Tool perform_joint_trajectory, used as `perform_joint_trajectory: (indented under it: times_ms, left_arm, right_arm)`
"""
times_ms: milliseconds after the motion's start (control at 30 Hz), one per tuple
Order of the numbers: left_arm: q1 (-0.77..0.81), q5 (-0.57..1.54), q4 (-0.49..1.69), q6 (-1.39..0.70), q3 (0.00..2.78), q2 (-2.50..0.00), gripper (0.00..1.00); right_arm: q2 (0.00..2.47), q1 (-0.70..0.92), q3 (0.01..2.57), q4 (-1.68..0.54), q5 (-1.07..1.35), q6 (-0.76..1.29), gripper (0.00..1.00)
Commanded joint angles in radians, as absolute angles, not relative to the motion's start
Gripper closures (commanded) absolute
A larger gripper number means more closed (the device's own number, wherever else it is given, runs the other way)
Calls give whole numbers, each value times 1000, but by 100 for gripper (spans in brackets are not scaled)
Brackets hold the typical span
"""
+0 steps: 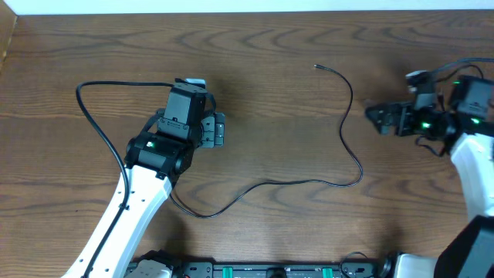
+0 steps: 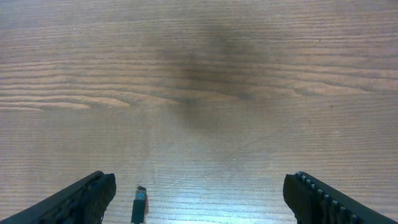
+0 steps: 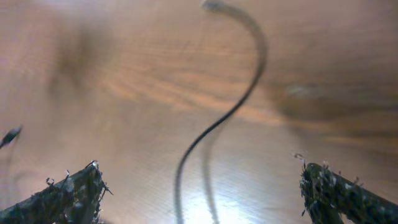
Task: Untangle cables
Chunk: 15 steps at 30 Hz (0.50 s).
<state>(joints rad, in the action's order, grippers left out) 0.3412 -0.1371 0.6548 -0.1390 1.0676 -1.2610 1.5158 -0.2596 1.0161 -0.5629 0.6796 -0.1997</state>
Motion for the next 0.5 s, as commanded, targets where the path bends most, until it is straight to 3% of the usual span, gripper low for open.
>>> perform_joint_trajectory:
  times_ms: [0,467]
  left_arm:
    - [337,-147,658,-155,1084,-1261,9]
    - [337,-147,658,-155,1084,-1261,9]
  right_arm:
    - [1559,-194,1019,-588,679,-196,1]
    - [1751,33,1019,-612,503,-175,1]
